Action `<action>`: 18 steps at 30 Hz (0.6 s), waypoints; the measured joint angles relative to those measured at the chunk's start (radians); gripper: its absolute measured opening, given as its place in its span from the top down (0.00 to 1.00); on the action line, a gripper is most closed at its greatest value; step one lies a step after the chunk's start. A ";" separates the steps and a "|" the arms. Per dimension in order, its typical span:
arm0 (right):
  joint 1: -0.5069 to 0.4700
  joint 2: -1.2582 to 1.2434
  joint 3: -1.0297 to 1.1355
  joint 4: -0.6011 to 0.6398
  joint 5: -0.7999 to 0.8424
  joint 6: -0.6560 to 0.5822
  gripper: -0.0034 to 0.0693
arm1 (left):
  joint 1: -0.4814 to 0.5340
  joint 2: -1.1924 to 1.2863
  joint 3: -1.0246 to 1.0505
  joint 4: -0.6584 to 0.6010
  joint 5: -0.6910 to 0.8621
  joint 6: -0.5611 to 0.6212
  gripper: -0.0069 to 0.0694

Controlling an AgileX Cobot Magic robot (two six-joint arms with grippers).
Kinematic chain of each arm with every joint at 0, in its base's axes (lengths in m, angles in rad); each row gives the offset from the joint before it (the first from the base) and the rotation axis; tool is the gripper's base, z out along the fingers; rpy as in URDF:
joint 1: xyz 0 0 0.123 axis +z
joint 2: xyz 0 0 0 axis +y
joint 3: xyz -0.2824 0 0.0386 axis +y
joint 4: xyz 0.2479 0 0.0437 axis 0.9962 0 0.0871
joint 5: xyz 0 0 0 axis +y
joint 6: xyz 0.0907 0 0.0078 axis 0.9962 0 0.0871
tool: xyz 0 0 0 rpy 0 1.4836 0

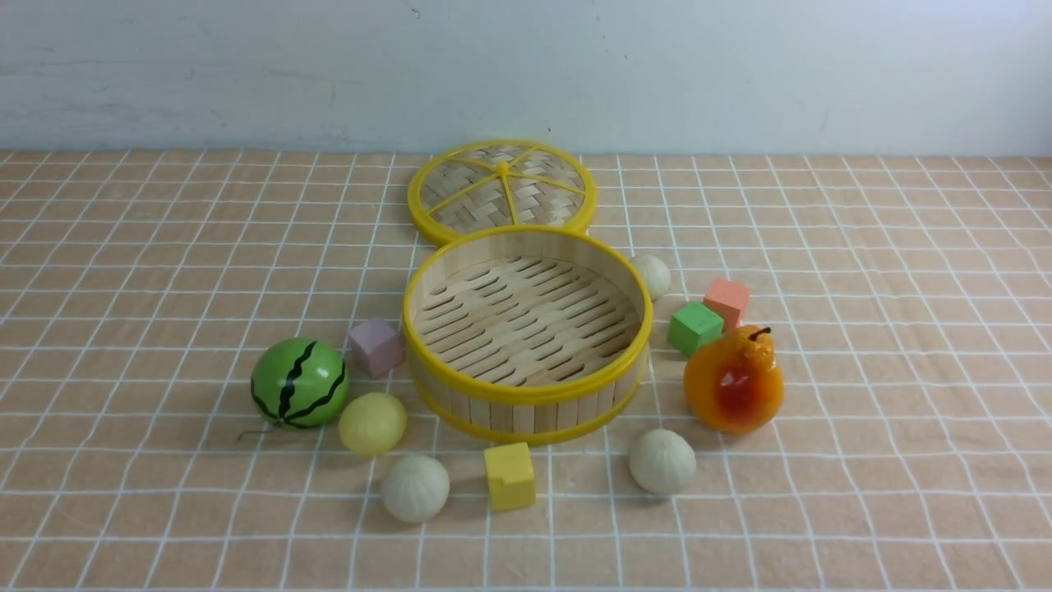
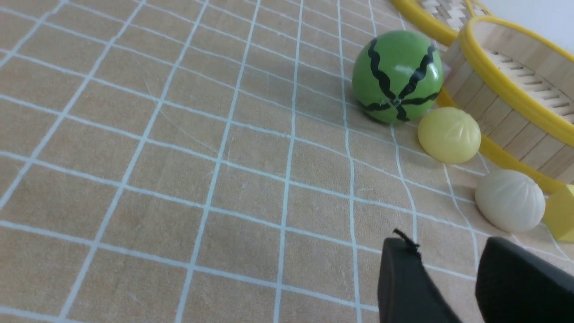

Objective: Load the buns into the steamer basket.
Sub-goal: Use the left arm to grab a steamed stuffed bun

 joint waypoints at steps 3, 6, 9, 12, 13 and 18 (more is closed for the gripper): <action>0.000 0.000 0.000 0.000 0.000 0.000 0.62 | 0.000 0.000 0.000 -0.016 -0.031 -0.008 0.60; 0.000 0.000 0.000 0.000 0.000 0.000 0.62 | 0.000 0.000 0.000 -0.123 -0.084 -0.065 0.60; 0.000 0.000 0.000 0.000 0.000 0.000 0.62 | 0.000 0.000 0.000 -0.280 -0.138 -0.144 0.60; 0.000 0.000 0.000 0.000 0.000 0.000 0.62 | 0.000 0.000 0.000 -0.420 -0.184 -0.196 0.60; 0.000 0.000 0.000 0.000 0.000 0.000 0.62 | 0.000 0.000 0.000 -0.425 -0.188 -0.196 0.60; 0.000 0.000 0.000 0.000 0.000 0.000 0.62 | 0.000 0.000 -0.041 -0.492 -0.207 -0.203 0.65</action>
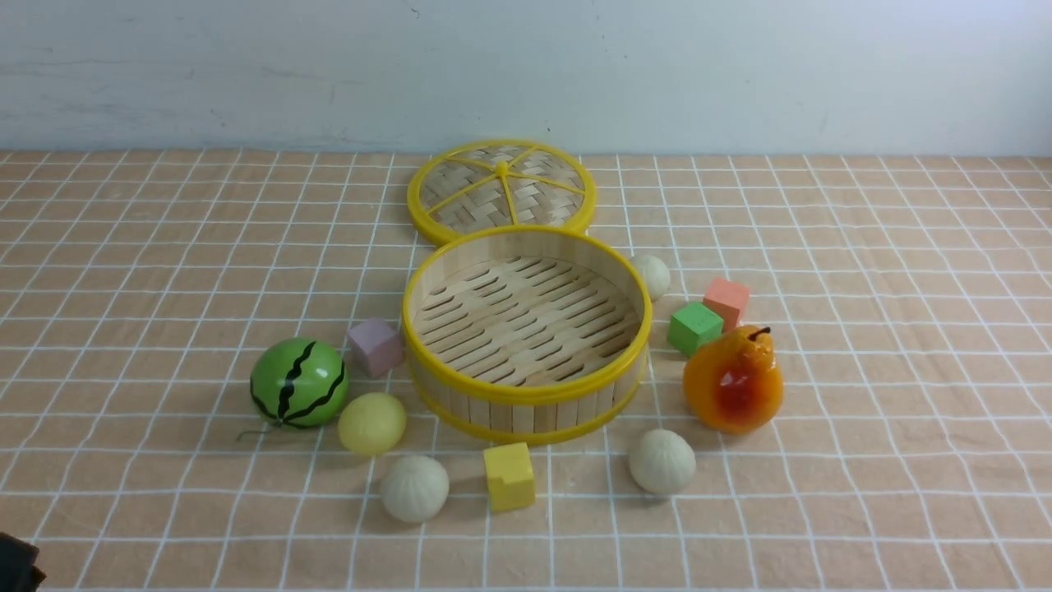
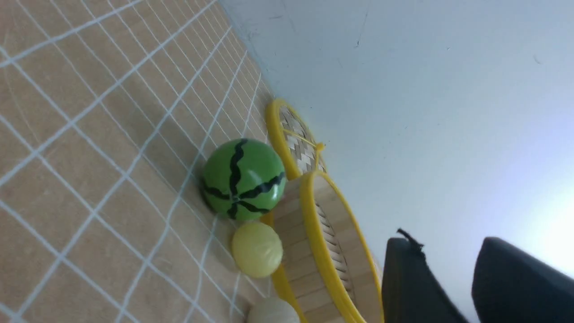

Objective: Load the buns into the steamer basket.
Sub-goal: Use the left arm to grab a steamed stuffed bun

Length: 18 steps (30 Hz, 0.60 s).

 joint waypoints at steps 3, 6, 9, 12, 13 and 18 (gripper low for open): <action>0.000 0.000 0.000 0.000 0.000 0.000 0.62 | 0.000 0.003 -0.141 0.002 0.140 0.125 0.73; 0.000 0.000 0.000 0.000 0.000 0.000 0.62 | 0.000 0.060 -0.266 0.012 0.266 0.229 0.80; 0.000 0.000 0.000 0.000 0.000 0.001 0.62 | 0.000 0.299 -0.475 0.074 0.531 0.330 0.87; 0.000 0.000 0.000 0.000 0.000 0.001 0.62 | 0.000 0.525 -0.604 0.152 0.724 0.343 0.90; 0.000 0.000 0.000 0.000 0.000 0.001 0.62 | 0.000 0.560 -0.612 0.165 0.748 0.345 0.90; 0.000 0.000 0.000 0.000 0.000 0.001 0.62 | -0.013 0.938 -0.779 0.284 0.843 0.383 0.93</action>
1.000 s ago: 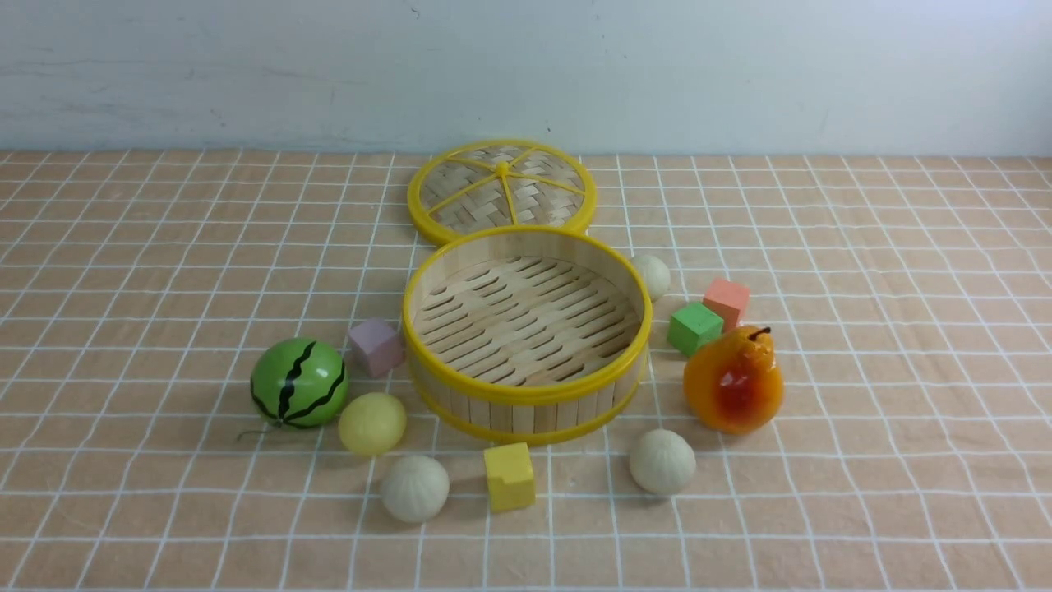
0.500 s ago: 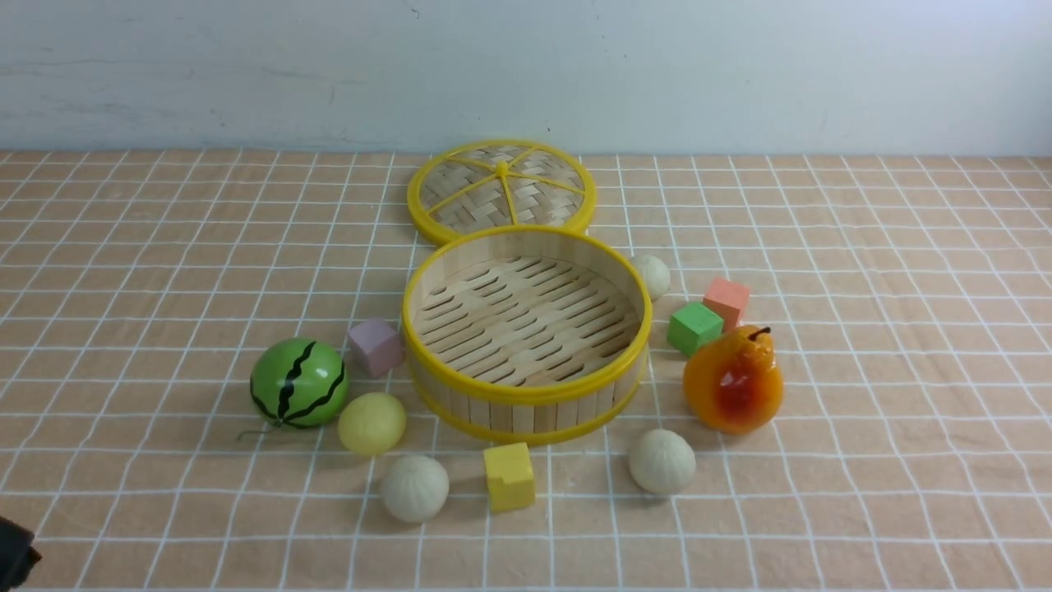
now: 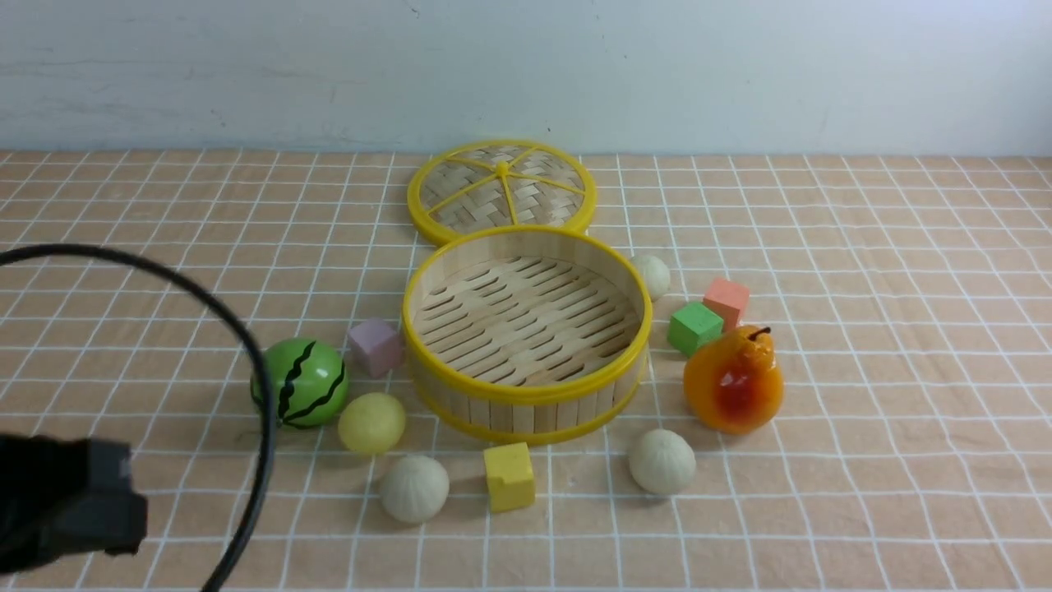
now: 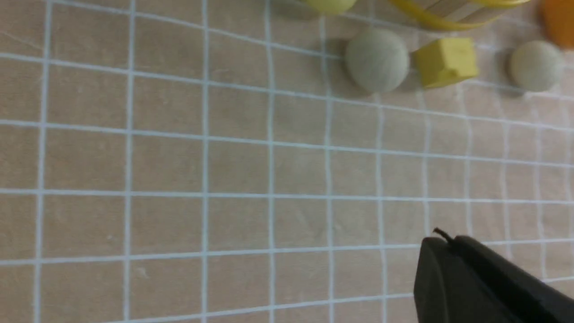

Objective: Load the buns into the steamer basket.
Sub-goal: Use the left arm to grab a steamed stuffed bun

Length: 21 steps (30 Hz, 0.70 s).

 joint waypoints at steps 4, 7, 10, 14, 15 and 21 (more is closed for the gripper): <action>0.000 0.000 0.000 0.000 0.000 0.000 0.62 | -0.144 0.217 -0.120 0.048 -0.045 0.008 0.93; 0.000 0.000 0.000 0.000 0.000 0.000 0.62 | -0.303 0.345 -0.210 0.116 -0.069 -0.038 0.93; 0.000 0.000 0.000 0.000 0.000 0.000 0.62 | -0.458 0.504 -0.315 0.218 -0.060 -0.096 0.93; 0.000 0.000 0.000 0.000 0.000 0.000 0.62 | -0.520 0.693 -0.406 0.292 -0.051 -0.110 0.93; 0.000 0.000 0.000 0.000 0.000 0.000 0.62 | -0.525 0.738 -0.431 0.312 -0.048 -0.110 0.93; 0.000 0.000 0.000 0.000 0.000 0.000 0.62 | -0.508 0.892 -0.540 0.382 -0.027 -0.113 0.90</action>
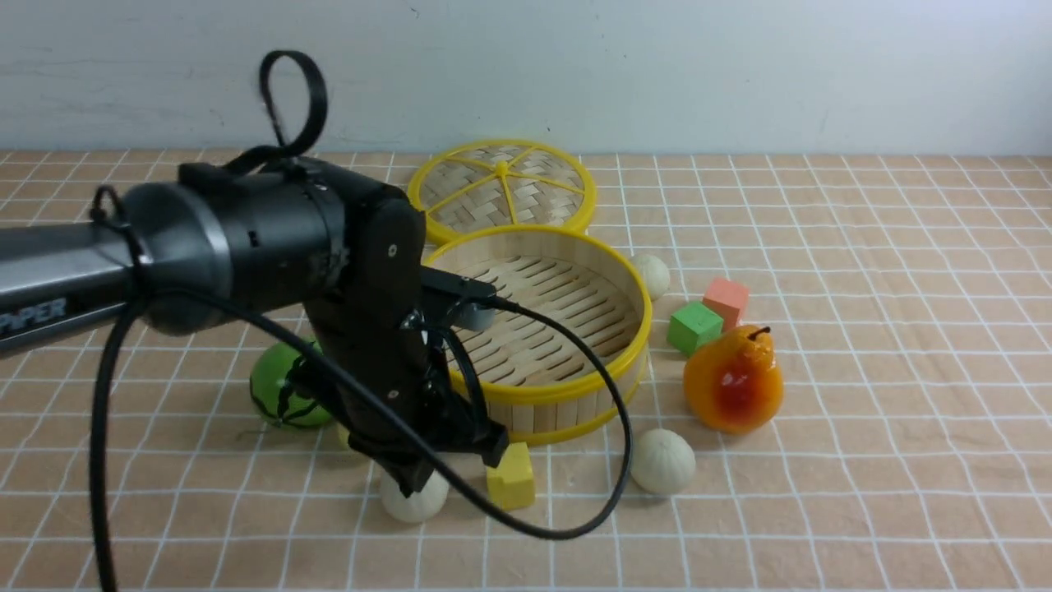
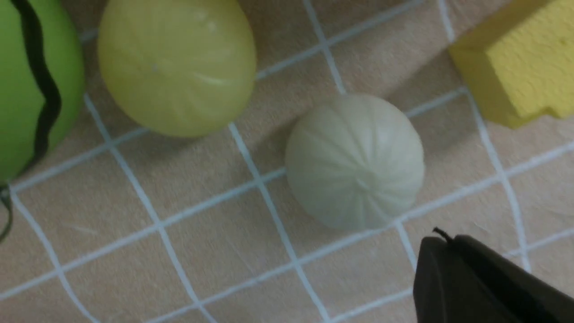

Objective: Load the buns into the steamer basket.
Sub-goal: Use the left arm to grab a steamed stuffed bun, then use the left arm to put the steamed stuffed bun into the steamer

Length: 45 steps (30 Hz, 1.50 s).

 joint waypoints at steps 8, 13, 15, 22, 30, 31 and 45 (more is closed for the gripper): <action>0.000 0.000 0.000 0.000 0.000 0.000 0.62 | 0.063 0.031 -0.024 -0.002 -0.048 0.006 0.67; 0.000 0.000 0.000 0.000 0.000 0.000 0.62 | 0.072 0.055 -0.024 -0.042 -0.071 0.055 0.54; 0.000 0.000 0.000 0.000 0.000 0.000 0.62 | 0.072 0.070 -0.024 -0.050 -0.077 0.070 0.52; 0.000 0.000 0.000 0.000 0.000 0.000 0.62 | 0.072 0.113 -0.025 -0.051 -0.106 0.081 0.52; 0.000 0.000 0.000 0.000 0.000 0.000 0.62 | 0.072 0.117 -0.028 -0.051 -0.079 0.082 0.76; 0.000 0.000 0.000 0.000 0.000 0.000 0.62 | 0.072 0.117 -0.028 -0.051 -0.077 0.082 0.80; 0.000 0.000 0.000 0.000 0.000 0.000 0.62 | 0.072 -0.036 -0.194 -0.143 -0.071 0.124 0.92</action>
